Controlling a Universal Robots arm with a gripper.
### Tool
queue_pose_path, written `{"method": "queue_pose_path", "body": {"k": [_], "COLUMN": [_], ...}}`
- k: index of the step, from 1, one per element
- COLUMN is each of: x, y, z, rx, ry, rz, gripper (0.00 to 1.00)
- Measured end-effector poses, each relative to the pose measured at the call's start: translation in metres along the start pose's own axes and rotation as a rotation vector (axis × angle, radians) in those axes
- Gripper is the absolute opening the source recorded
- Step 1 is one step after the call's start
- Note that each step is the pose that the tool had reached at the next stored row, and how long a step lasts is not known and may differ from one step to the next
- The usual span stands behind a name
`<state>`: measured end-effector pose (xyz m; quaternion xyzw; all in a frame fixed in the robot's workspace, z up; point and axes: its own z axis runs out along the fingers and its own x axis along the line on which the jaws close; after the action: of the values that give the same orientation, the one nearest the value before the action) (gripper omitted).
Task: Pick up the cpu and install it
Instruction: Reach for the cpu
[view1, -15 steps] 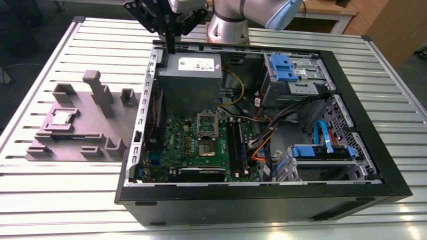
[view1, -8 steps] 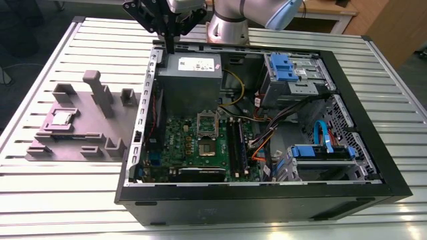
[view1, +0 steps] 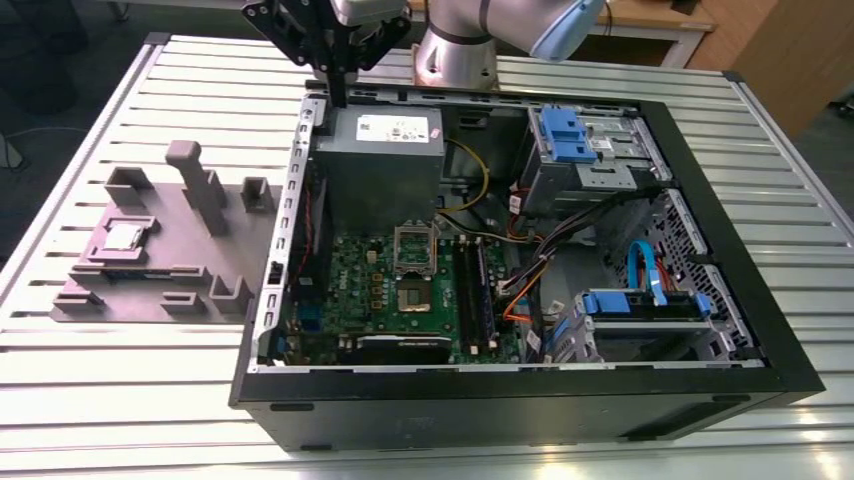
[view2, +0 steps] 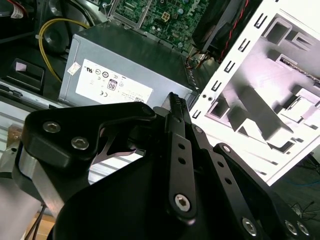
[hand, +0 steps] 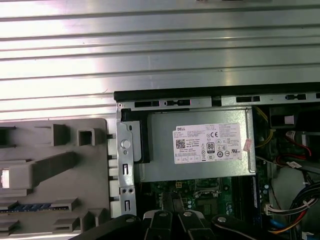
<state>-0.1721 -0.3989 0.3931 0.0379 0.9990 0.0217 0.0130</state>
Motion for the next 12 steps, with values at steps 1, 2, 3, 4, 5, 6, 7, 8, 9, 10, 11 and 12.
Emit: {"method": "queue_pose_path", "body": {"k": [1,2,3,4,5,6,7,8,9,10,11,12], "x": [0.0003,0.0006,0.0009,0.0012,0.0015,0.0019,0.0023,0.0028,0.0033,0.0039,0.0045,0.0053], "y": [0.0000,0.0000,-0.0001,-0.0001,-0.0001,-0.0001,-0.0002,-0.0002,-0.0003,-0.0003,-0.0004,-0.0004], "z": [0.0000,0.0000,0.0000,0.0000,0.0000,0.0000,0.0000,0.0000,0.0000,-0.0001,0.0000,-0.0001], "rx": [0.0000,-0.0001,0.0000,0.0000,-0.0001,-0.0001,0.0000,-0.0001,-0.0001,0.0000,0.0000,-0.0001], "ry": [0.0000,0.0000,0.0000,0.0000,-0.0001,-0.0001,0.0000,0.0000,-0.0001,0.0000,0.0000,0.0000], "rz": [0.000,0.000,0.000,0.000,0.000,0.000,0.000,0.000,0.000,0.000,0.000,0.000], "gripper": [0.10,0.10,0.10,0.10,0.10,0.10,0.10,0.10,0.10,0.10,0.10,0.10]}}
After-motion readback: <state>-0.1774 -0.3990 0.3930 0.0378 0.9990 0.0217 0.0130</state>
